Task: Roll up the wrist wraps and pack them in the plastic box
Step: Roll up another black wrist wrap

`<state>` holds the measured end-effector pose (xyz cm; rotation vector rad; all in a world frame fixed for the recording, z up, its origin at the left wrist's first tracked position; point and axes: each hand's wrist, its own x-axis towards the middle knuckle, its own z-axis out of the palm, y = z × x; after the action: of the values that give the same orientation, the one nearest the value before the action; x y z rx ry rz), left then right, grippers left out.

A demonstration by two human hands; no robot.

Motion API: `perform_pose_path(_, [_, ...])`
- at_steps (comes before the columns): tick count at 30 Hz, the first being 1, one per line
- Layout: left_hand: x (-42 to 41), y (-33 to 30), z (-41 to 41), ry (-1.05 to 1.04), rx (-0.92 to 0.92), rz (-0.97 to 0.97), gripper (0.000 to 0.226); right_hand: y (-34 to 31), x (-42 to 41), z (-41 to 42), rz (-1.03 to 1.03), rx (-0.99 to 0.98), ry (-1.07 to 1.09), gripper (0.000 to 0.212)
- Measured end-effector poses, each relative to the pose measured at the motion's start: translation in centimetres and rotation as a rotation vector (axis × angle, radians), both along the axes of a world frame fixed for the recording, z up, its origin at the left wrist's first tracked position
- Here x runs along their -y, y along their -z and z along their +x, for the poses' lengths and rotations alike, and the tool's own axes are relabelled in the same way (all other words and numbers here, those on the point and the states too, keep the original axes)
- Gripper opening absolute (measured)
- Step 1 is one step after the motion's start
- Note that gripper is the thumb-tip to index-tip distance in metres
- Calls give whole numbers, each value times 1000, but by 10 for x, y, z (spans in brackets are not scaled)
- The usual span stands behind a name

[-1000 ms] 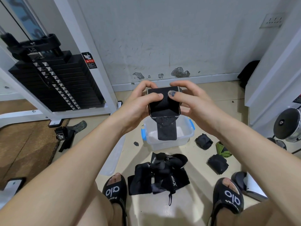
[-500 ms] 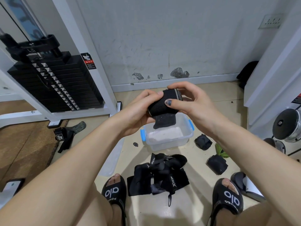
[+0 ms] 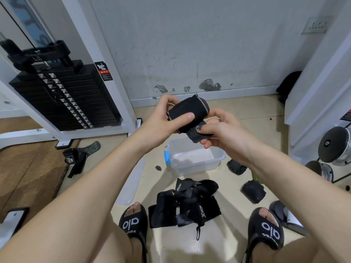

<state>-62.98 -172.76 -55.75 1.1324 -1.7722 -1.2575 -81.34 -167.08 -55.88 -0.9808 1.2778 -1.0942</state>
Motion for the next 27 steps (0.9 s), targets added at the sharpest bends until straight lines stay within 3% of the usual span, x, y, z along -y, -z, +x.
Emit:
perform_pose_path(5, [-2,1,5,97,304,-196,58,1,2,-4,-17,-104,-77,36])
perform_pose_path(8, [-5,2,0,72,449,-242,53,4,0,-2,-30,-153,-113,37])
perform_pose_path(13, [-1,4,-5,-2,493,-241,42,6,3,0,-54,-245,-80,51])
perform_pose_path(20, [6,4,-5,-21,559,-334,46,0,6,0,-147,-292,-80,63])
perform_pose_path(24, [3,6,-10,-39,517,-379,57,-2,7,1,-159,-195,-41,63])
perform_pose_path(27, [3,4,-9,-81,420,-392,51,-3,6,0,-174,-46,-13,63])
